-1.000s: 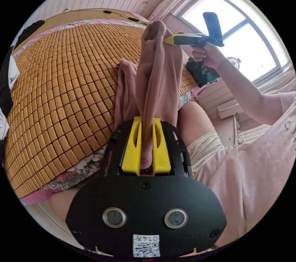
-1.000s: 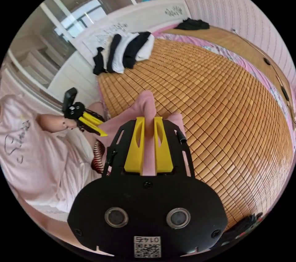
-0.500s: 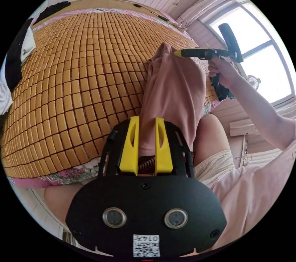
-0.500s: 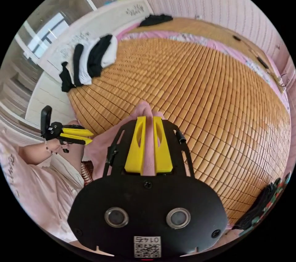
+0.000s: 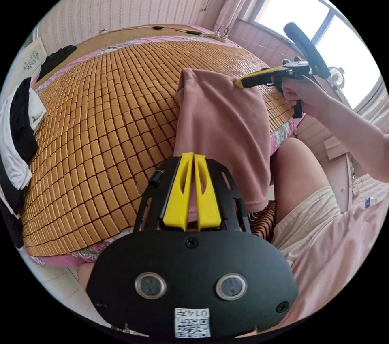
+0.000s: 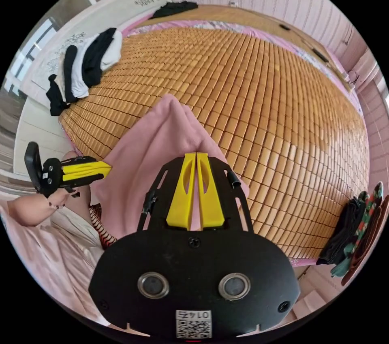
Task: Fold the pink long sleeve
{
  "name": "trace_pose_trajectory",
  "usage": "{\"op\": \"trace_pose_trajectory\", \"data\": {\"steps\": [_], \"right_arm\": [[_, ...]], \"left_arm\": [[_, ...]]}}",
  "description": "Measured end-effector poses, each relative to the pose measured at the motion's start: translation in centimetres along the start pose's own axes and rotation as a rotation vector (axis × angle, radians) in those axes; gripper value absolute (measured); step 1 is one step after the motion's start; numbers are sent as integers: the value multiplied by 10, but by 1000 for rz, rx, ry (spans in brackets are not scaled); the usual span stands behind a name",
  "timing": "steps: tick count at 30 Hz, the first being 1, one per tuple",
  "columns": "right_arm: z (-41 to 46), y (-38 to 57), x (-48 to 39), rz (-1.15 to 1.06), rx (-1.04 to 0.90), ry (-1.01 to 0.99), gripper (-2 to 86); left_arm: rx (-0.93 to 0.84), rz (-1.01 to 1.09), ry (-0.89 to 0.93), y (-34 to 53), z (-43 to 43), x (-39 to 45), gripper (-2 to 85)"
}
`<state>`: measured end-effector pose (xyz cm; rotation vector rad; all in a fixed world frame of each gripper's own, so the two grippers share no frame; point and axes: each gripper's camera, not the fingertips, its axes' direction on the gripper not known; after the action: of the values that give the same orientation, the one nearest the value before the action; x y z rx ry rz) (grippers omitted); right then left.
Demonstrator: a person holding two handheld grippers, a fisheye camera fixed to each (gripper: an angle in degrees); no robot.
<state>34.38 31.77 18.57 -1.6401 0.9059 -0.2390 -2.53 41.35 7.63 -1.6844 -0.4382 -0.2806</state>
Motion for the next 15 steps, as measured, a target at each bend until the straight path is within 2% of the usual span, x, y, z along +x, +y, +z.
{"op": "trace_pose_trajectory", "data": {"steps": [1,9,15], "right_arm": [[10,-5,4,7,-21,-3,-4],[6,-14,1,-29,-67,-1,-4],[-34,-6,-17,-83,131,-72,-3]], "left_arm": [[-42,-3,-8,0,12,0,-9],[-41,-65,63,8,9,-11,-10],[-29,-71,30,27,-13,-3,-10]]}}
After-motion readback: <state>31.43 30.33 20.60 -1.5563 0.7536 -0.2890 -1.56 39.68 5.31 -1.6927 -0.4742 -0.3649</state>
